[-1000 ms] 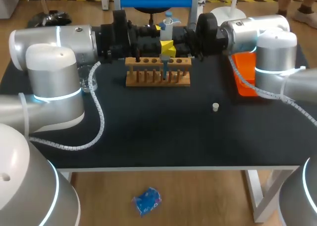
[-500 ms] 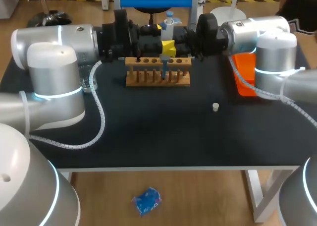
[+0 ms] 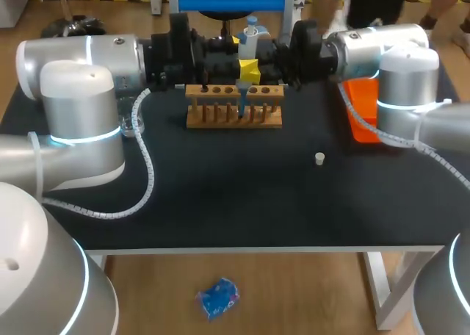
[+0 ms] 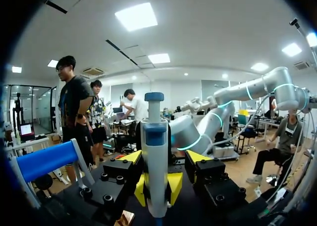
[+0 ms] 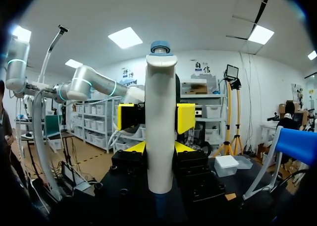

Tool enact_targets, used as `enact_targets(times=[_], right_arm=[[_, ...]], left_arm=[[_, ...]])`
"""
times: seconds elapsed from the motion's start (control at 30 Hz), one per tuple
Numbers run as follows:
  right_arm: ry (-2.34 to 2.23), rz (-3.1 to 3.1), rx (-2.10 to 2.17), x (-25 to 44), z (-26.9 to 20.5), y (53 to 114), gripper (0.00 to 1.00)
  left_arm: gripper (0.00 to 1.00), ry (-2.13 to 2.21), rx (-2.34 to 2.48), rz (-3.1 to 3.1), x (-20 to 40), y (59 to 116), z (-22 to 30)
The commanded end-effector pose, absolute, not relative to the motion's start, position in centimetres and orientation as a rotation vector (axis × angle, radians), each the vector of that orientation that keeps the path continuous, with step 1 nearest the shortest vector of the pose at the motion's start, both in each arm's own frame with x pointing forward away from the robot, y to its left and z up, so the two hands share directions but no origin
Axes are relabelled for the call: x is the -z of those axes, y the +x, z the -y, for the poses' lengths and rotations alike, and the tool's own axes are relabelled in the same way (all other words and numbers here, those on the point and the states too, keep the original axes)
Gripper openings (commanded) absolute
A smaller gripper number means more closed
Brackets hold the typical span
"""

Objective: Invert the test tube, pick up the pipette, mount the tip to pipette, aspirate from beaker and dispense into the tube, eject the tip, return the pipette, and cap with the stopper.

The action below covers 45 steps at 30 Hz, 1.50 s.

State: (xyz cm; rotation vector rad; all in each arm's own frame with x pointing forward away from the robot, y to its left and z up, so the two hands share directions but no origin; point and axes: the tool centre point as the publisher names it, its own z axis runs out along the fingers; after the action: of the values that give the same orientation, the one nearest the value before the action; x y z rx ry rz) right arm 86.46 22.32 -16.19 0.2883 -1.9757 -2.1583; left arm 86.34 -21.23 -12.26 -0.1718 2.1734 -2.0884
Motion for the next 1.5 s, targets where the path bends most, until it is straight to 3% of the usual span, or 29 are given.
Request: enact_targets(times=[0.03,0.3,0.6,0.93,1.1,1.5], right_arm=[[0.297,1.980,2.147,16.00,-22.37,86.73,0.00],[0.309,1.995,2.120,15.91,-22.36,86.93,0.00],[0.319,2.006,2.072,16.60,-22.92,86.37,0.00],[0.320,2.005,2.092,16.36,-22.87,86.39,0.00],[0.315,2.002,2.100,16.36,-22.86,86.36,0.00],[0.306,1.988,2.112,16.50,-23.02,86.23,0.00]], left_arm=[[0.58,-0.190,2.076,-2.170,12.41,86.16,20.79],[0.71,-0.189,2.058,-2.179,12.33,86.33,20.56],[0.74,-0.190,2.059,-2.181,12.31,86.38,20.57],[0.62,-0.195,2.065,-2.177,12.33,86.37,20.61],[0.45,-0.198,2.072,-2.172,12.38,86.37,20.65],[0.46,-0.201,2.088,-2.152,12.39,86.40,20.65]])
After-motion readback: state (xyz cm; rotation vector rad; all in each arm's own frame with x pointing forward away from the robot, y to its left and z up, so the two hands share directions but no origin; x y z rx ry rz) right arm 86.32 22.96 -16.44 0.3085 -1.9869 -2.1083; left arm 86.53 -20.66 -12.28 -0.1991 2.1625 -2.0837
